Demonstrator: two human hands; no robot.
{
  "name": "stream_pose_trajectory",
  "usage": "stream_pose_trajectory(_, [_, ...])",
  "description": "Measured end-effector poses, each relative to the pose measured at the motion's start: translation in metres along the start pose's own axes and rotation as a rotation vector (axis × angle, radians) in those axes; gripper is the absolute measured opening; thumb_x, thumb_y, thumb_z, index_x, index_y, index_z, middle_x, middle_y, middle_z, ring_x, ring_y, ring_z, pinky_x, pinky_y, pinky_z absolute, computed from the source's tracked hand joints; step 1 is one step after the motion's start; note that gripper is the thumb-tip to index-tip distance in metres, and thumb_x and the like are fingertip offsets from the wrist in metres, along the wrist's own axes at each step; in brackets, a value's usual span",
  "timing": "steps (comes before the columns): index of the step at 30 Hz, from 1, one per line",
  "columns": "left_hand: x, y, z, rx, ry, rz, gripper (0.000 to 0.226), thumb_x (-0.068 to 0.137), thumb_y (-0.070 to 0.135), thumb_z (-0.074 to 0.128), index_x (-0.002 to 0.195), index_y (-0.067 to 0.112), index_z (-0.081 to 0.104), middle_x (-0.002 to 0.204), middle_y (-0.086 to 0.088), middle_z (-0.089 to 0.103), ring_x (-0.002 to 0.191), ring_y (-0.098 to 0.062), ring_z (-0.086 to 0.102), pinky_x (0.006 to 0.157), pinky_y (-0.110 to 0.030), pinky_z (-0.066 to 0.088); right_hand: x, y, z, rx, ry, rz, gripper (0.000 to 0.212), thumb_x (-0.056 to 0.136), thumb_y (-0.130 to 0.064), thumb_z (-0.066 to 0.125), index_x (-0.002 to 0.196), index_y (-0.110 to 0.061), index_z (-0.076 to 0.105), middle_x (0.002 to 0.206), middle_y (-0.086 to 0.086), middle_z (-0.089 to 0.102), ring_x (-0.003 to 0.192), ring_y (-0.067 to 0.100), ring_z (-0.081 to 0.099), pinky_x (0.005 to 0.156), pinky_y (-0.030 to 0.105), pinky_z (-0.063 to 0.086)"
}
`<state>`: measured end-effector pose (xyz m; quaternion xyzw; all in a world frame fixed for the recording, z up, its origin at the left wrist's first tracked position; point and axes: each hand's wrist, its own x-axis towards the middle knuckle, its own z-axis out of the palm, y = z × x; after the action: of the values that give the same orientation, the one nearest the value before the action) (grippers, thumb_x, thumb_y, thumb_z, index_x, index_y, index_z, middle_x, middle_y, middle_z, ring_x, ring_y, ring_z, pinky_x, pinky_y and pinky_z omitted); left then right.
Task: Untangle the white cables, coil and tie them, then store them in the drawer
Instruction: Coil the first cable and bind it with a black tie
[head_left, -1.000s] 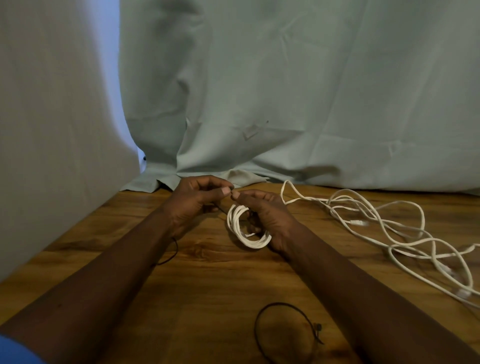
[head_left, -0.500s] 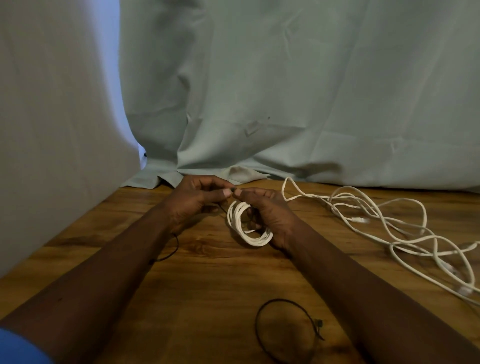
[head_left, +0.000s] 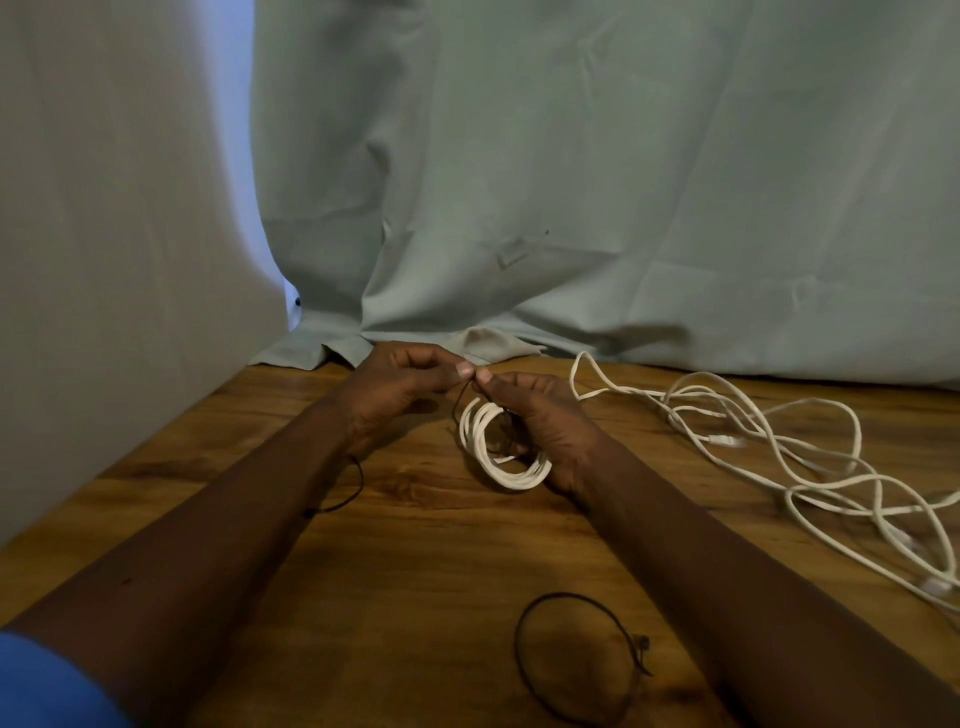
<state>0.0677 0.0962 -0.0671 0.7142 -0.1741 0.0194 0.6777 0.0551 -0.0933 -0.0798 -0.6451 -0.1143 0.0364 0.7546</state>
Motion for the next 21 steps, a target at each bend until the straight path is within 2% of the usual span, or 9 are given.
stream_pose_trajectory(3, [0.002, -0.001, 0.004, 0.005, 0.04, 0.018, 0.015, 0.087, 0.016, 0.078, 0.098, 0.007, 0.08, 0.09, -0.013, 0.077, 0.083, -0.017, 0.068, 0.075, -0.028, 0.053, 0.001, 0.0, 0.001, -0.015, 0.032, -0.003, 0.022, 0.088, -0.028, 0.078, 0.088, -0.007, 0.078, 0.074, 0.013, 0.07, 0.056, 0.022, 0.056, 0.05, 0.026, 0.042])
stream_pose_trajectory(5, [0.003, -0.001, 0.006, -0.004, 0.065, 0.018, 0.01, 0.089, 0.01, 0.076, 0.097, 0.004, 0.079, 0.08, -0.006, 0.076, 0.072, -0.009, 0.068, 0.065, -0.021, 0.054, 0.001, 0.0, 0.002, -0.017, 0.056, -0.008, 0.022, 0.088, -0.026, 0.078, 0.089, -0.004, 0.077, 0.071, 0.012, 0.07, 0.053, 0.019, 0.058, 0.05, 0.025, 0.047])
stream_pose_trajectory(9, [0.004, -0.002, 0.004, -0.003, 0.097, -0.003, 0.005, 0.088, 0.005, 0.076, 0.092, 0.003, 0.078, 0.078, -0.009, 0.077, 0.07, -0.011, 0.07, 0.064, -0.021, 0.057, -0.002, 0.001, 0.007, -0.059, 0.104, -0.056, 0.02, 0.084, -0.025, 0.082, 0.085, -0.006, 0.076, 0.081, 0.018, 0.072, 0.066, 0.025, 0.064, 0.064, 0.034, 0.054])
stream_pose_trajectory(13, [0.004, 0.0, 0.002, 0.004, 0.079, -0.022, 0.005, 0.088, 0.005, 0.075, 0.093, 0.004, 0.077, 0.081, -0.01, 0.077, 0.076, -0.013, 0.072, 0.067, -0.022, 0.058, -0.005, 0.001, 0.011, -0.079, 0.146, -0.105, 0.027, 0.081, -0.025, 0.086, 0.101, -0.013, 0.073, 0.092, 0.016, 0.078, 0.073, 0.024, 0.07, 0.066, 0.035, 0.058])
stream_pose_trajectory(15, [0.004, 0.002, 0.001, 0.021, 0.061, -0.02, 0.005, 0.09, 0.007, 0.074, 0.092, 0.006, 0.078, 0.082, -0.008, 0.077, 0.076, -0.011, 0.07, 0.068, -0.023, 0.057, -0.005, 0.001, 0.01, -0.083, 0.138, -0.107, 0.027, 0.083, -0.024, 0.084, 0.105, -0.013, 0.075, 0.094, 0.021, 0.077, 0.073, 0.026, 0.069, 0.065, 0.035, 0.056])
stream_pose_trajectory(18, [0.005, 0.0, 0.002, 0.073, 0.088, 0.003, 0.004, 0.091, 0.011, 0.074, 0.089, 0.012, 0.078, 0.085, -0.008, 0.077, 0.079, -0.013, 0.069, 0.069, -0.025, 0.055, -0.004, 0.003, 0.01, -0.14, 0.146, -0.125, 0.021, 0.088, -0.023, 0.08, 0.097, -0.005, 0.078, 0.085, 0.026, 0.071, 0.072, 0.03, 0.061, 0.066, 0.037, 0.051])
stream_pose_trajectory(21, [0.004, -0.001, 0.006, 0.098, 0.096, 0.018, 0.006, 0.096, 0.01, 0.069, 0.092, 0.01, 0.074, 0.077, -0.003, 0.077, 0.074, -0.01, 0.072, 0.066, -0.024, 0.056, -0.004, 0.003, 0.011, -0.183, 0.13, -0.157, 0.022, 0.09, -0.025, 0.078, 0.09, -0.004, 0.078, 0.075, 0.011, 0.073, 0.063, 0.018, 0.063, 0.061, 0.029, 0.052])
